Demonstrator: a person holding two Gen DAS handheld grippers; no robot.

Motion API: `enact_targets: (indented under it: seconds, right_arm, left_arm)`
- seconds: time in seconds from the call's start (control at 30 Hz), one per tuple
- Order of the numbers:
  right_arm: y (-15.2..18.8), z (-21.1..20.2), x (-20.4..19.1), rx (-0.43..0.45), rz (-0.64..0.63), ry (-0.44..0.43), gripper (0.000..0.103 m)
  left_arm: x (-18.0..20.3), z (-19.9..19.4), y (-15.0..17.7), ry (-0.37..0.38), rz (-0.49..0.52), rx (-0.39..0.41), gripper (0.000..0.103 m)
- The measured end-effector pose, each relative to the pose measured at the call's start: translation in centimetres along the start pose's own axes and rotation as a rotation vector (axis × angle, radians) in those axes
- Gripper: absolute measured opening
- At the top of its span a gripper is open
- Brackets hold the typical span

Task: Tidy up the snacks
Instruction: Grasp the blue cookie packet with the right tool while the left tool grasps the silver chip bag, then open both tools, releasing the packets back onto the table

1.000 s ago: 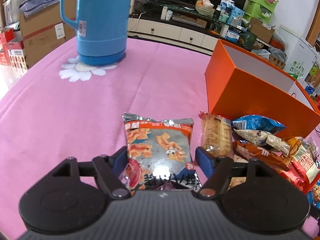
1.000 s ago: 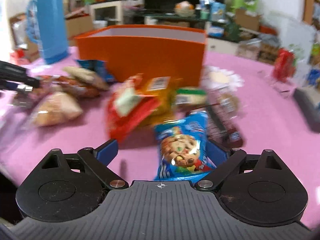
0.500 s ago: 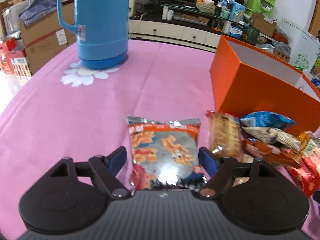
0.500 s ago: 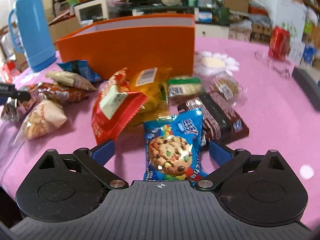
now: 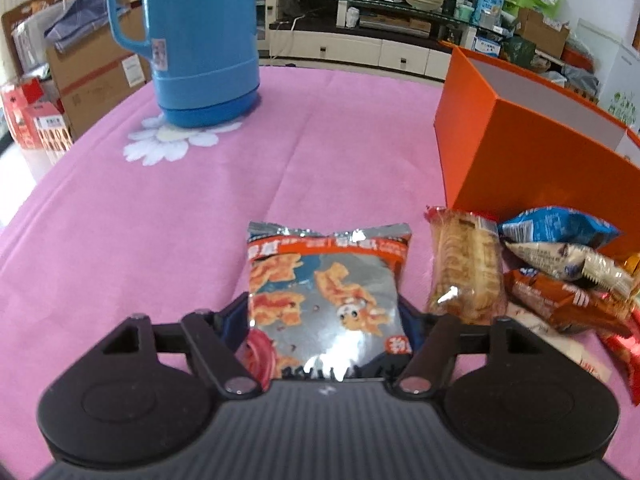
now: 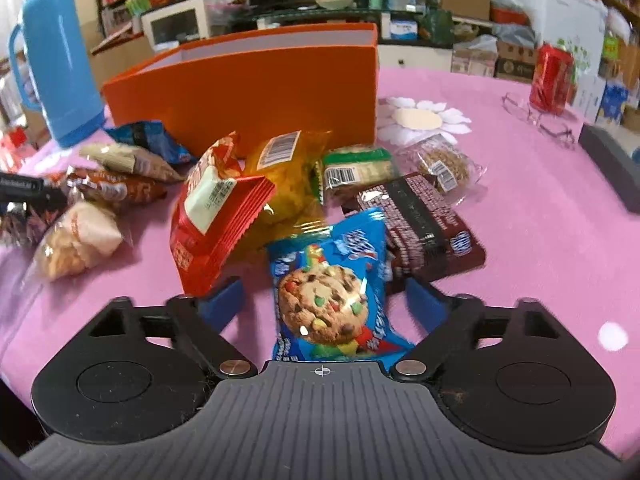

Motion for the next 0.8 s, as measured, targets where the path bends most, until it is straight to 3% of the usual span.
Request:
enact_targets:
  seconds: [0.07, 0.17, 0.4, 0.5, 0.57, 0.7, 0.77, 0.8]
  right_arm:
    - [0.1, -0.3, 0.0, 0.003, -0.031, 0.018, 0.053]
    - [0.3, -0.9, 0.3, -0.001, -0.033, 0.001, 0.042]
    - [1.3, -2.4, 0.2, -0.038, -0.038, -0.013, 0.039]
    - [1.5, -2.9, 0.1, -0.038, -0.025, -0.019, 0.050]
    - [1.4, -3.1, 0.5, -0.026, 0.003, -0.024, 0.075]
    - [0.7, -3.2, 1.2, 0.006, 0.033, 0.003, 0.076]
    - [0.7, -2.9, 1.4, -0.001, 0.054, -0.001, 0.081]
    - [0.8, -2.7, 1.5, -0.006, 0.059, -0.003, 0.082]
  left_arm:
    - [0.1, -0.3, 0.2, 0.010, -0.002, -0.003, 0.065]
    - [0.0, -0.7, 0.6, 0.005, 0.009, -0.015, 0.065]
    - [-0.6, -2.6, 2.1, 0.006, 0.015, -0.032, 0.065]
    - [-0.9, -3.3, 2.9, 0.000, 0.004, -0.035, 0.075]
    - [-1.1, -3.6, 3.0, 0.003, -0.012, -0.030, 0.075]
    - [-1.7, -3.7, 2.2, 0.016, -0.109, -0.023, 0.080]
    - [-1.7, -3.4, 1.5, 0.018, -0.156, 0.005, 0.092]
    - [-1.7, -3.2, 1.4, 0.011, -0.170, 0.005, 0.092]
Point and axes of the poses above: each gripper's, at about its wrist camera, not at the fingertips, and z roughly the way its jaws point, x to its right, y to its underside, the point moved 4 cm from there along z, roughly the way its jaws point, and after that the axes turned 9 degrees about z, right-handed, at the moved point
